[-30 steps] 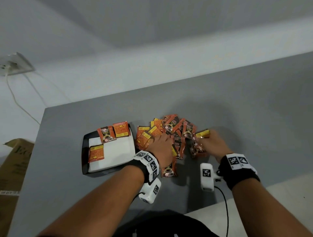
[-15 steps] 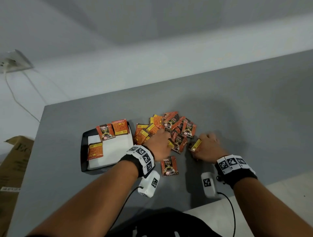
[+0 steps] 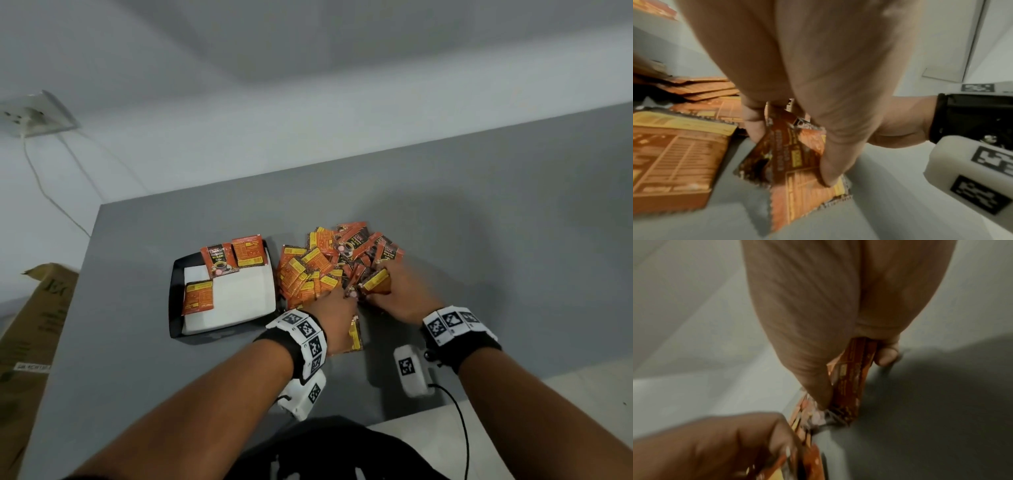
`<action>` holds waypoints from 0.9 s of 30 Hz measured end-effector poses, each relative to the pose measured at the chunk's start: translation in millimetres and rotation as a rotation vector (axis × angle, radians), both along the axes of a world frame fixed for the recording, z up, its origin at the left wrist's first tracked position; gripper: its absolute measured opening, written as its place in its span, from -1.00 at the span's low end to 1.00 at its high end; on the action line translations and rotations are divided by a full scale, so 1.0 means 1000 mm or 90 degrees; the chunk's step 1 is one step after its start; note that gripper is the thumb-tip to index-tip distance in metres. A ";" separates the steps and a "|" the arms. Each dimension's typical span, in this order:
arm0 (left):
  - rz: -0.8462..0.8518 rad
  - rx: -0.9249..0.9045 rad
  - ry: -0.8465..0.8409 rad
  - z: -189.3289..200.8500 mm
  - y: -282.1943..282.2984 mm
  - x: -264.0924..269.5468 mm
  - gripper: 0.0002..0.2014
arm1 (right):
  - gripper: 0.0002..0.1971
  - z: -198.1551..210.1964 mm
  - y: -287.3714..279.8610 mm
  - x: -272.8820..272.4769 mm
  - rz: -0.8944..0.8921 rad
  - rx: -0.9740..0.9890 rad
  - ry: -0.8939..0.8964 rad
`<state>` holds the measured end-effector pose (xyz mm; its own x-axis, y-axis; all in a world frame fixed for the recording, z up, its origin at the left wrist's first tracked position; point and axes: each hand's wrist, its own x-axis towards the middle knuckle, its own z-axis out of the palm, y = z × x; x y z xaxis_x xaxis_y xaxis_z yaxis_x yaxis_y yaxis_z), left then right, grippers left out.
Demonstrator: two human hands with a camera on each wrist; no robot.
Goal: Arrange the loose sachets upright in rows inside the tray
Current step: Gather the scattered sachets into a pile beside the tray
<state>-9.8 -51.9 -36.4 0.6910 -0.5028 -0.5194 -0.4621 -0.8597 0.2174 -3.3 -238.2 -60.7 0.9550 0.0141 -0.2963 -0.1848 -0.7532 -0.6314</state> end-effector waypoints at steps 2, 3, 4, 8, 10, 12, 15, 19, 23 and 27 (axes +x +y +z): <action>0.014 -0.032 0.002 0.000 0.002 -0.002 -0.45 | -0.43 -0.002 0.008 -0.001 0.008 -0.072 -0.014; 0.021 -0.051 0.004 0.000 0.003 -0.003 -0.45 | -0.40 -0.002 0.011 -0.002 -0.007 -0.078 -0.005; 0.027 -0.069 0.004 -0.001 0.004 -0.005 -0.45 | -0.39 -0.002 0.014 -0.001 -0.019 -0.081 -0.003; 0.043 -0.108 -0.005 -0.002 0.006 -0.009 -0.47 | -0.54 0.003 0.012 -0.001 -0.016 0.007 -0.053; 0.045 -0.132 -0.007 0.000 0.009 -0.007 -0.58 | -0.64 0.015 0.006 0.001 -0.016 0.090 -0.047; 0.060 -0.151 0.000 0.005 0.012 -0.001 -0.70 | -0.62 0.020 0.000 0.006 -0.025 0.156 -0.029; 0.083 -0.120 -0.002 0.013 0.015 0.012 -0.74 | -0.47 0.016 -0.001 0.015 -0.014 0.138 0.015; 0.050 -0.020 -0.071 0.012 0.012 0.026 -0.58 | -0.38 0.002 0.012 0.018 0.014 -0.021 0.017; 0.015 0.038 -0.105 0.004 0.009 0.032 -0.43 | -0.24 -0.009 0.015 0.017 -0.049 -0.075 0.016; -0.013 0.046 -0.135 -0.003 0.009 0.038 -0.41 | -0.22 -0.014 0.010 0.015 -0.056 -0.026 -0.031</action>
<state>27.7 -43.2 -39.4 0.7788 -0.4842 -0.3988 -0.5079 -0.8599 0.0520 11.6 -228.4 -74.5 0.9654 -0.0814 -0.2476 -0.2206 -0.7608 -0.6104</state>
